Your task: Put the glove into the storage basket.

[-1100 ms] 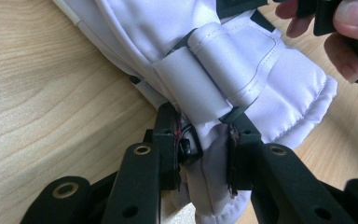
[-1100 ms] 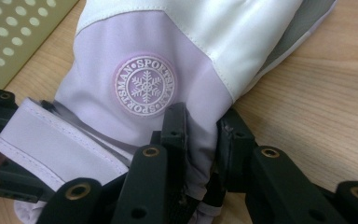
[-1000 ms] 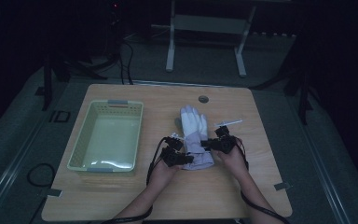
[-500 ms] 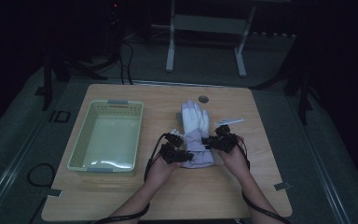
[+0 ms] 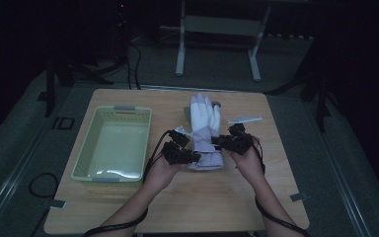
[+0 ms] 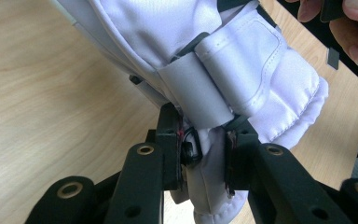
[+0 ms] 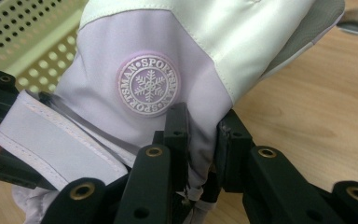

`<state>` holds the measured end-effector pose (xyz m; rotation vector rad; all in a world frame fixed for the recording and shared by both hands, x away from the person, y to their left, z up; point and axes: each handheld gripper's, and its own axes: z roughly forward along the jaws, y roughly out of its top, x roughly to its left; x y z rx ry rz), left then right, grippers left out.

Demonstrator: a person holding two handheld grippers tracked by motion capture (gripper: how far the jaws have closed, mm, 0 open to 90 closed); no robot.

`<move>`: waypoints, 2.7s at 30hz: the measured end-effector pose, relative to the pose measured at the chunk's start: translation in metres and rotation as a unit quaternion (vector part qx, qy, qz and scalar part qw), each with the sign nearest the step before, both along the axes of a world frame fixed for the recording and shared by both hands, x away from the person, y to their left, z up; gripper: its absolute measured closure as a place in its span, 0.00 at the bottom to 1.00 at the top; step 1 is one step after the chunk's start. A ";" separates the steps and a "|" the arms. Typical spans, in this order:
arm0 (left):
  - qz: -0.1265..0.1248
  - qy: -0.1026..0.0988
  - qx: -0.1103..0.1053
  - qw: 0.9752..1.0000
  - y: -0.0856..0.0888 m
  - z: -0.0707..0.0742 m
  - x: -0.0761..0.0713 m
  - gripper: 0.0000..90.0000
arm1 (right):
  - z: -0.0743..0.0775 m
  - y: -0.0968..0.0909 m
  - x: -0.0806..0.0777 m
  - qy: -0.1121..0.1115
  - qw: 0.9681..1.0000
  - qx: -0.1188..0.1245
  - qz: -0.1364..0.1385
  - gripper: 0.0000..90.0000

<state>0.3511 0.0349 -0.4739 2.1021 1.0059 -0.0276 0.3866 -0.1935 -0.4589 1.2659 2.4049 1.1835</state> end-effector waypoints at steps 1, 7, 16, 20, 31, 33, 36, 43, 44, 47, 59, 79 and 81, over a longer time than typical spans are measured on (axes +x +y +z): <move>-0.002 -0.002 0.001 1.000 0.002 0.002 0.000 0.81 | 0.002 0.001 0.000 -0.003 1.000 -0.001 0.001 0.86; -0.003 -0.006 0.006 1.000 0.017 0.017 0.001 0.81 | 0.015 0.016 0.000 -0.010 1.000 0.002 0.001 0.86; 0.003 -0.009 0.019 1.000 0.047 0.037 0.002 0.81 | 0.032 0.045 0.003 -0.016 1.000 0.004 0.011 0.86; 0.007 -0.015 0.027 1.000 0.059 0.044 -0.001 0.81 | 0.039 0.060 0.004 -0.016 1.000 0.004 0.017 0.86; 0.013 -0.014 0.031 0.999 0.115 0.053 -0.010 0.81 | 0.050 0.113 0.000 -0.021 0.999 0.003 0.043 0.86; 0.017 -0.014 0.032 0.999 0.127 0.054 -0.012 0.81 | 0.050 0.124 -0.001 -0.021 0.999 0.002 0.046 0.86; 0.021 -0.011 0.027 0.999 0.143 0.054 -0.013 0.81 | 0.051 0.141 -0.001 -0.023 0.998 0.001 0.051 0.86; 0.035 -0.004 0.023 0.999 0.186 0.055 -0.017 0.81 | 0.055 0.185 0.001 -0.020 0.998 -0.006 0.067 0.87; 0.037 -0.003 0.024 0.999 0.192 0.055 -0.018 0.81 | 0.055 0.191 0.001 -0.020 0.997 -0.007 0.068 0.87; 0.040 -0.001 0.029 0.999 0.211 0.053 -0.020 0.81 | 0.055 0.212 0.001 -0.017 0.997 -0.014 0.077 0.88; 0.038 0.036 0.043 0.998 0.264 0.032 -0.020 0.81 | 0.030 0.268 0.001 0.007 0.995 -0.015 0.099 0.88; 0.050 0.153 0.076 0.984 0.260 -0.038 -0.008 0.80 | -0.042 0.288 0.003 0.088 0.988 -0.081 0.094 0.88; 0.051 0.161 0.075 0.983 0.261 -0.041 -0.007 0.80 | -0.043 0.292 0.002 0.086 0.987 -0.093 0.094 0.87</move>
